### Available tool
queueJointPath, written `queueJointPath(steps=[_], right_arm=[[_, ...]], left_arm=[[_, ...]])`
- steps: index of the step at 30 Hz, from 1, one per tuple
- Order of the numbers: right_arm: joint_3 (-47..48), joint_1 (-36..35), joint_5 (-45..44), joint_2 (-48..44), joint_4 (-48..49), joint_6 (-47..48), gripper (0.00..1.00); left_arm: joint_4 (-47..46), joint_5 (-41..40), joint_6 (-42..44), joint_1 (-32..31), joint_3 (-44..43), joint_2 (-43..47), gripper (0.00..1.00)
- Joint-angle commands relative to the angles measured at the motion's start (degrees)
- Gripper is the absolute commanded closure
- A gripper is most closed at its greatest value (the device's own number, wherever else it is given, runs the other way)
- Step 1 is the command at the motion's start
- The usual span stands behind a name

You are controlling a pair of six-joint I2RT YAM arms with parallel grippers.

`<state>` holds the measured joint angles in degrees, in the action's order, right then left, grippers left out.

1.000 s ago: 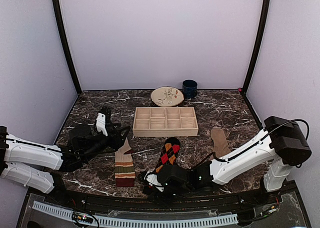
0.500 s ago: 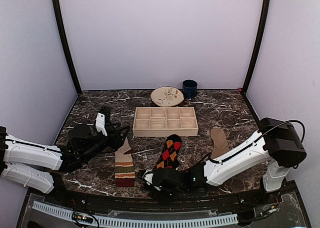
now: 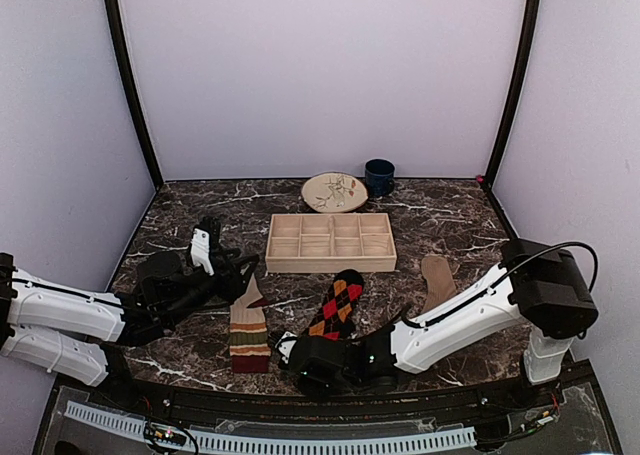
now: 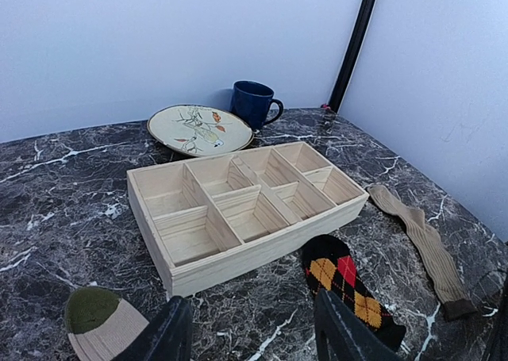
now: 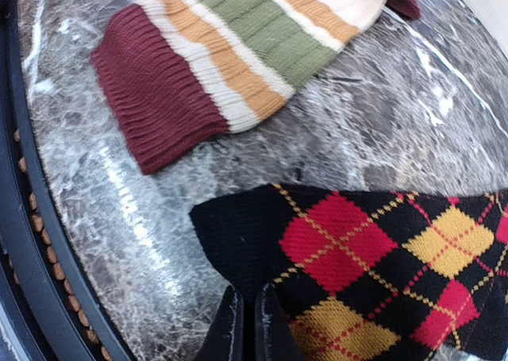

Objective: Roll the socks
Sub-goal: Pick up the sock from the center of the board.

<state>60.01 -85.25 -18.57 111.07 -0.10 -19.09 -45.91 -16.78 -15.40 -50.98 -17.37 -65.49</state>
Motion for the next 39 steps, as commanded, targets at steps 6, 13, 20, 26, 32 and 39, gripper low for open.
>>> queueJointPath(steps=[6,13,20,26,32,39], right_arm=[[-3.76,-0.13,0.56,-0.02,-4.71,-0.92,1.00],[-8.85,2.61,9.79,-9.10,3.20,-1.74,1.00],[-11.90,8.21,21.09,-12.36,10.29,-4.02,1.00],[-13.15,13.32,30.85,-12.15,16.36,-7.65,1.00],[-13.69,16.30,37.21,-9.33,20.36,-11.48,1.00],[-14.14,19.05,42.83,-6.20,23.53,-14.78,1.00]], left_arm=[[8.29,-8.10,4.62,-0.51,0.74,2.01,0.45],[7.46,-6.59,5.86,-0.70,0.80,1.61,0.45],[3.46,-3.31,8.10,-1.82,1.18,-1.88,0.45],[-0.59,-1.97,10.60,-4.12,2.31,-3.69,0.45],[-3.85,-0.20,12.80,-6.99,3.74,-5.51,0.46],[-8.24,-0.25,15.30,-12.50,6.18,-7.65,0.47]])
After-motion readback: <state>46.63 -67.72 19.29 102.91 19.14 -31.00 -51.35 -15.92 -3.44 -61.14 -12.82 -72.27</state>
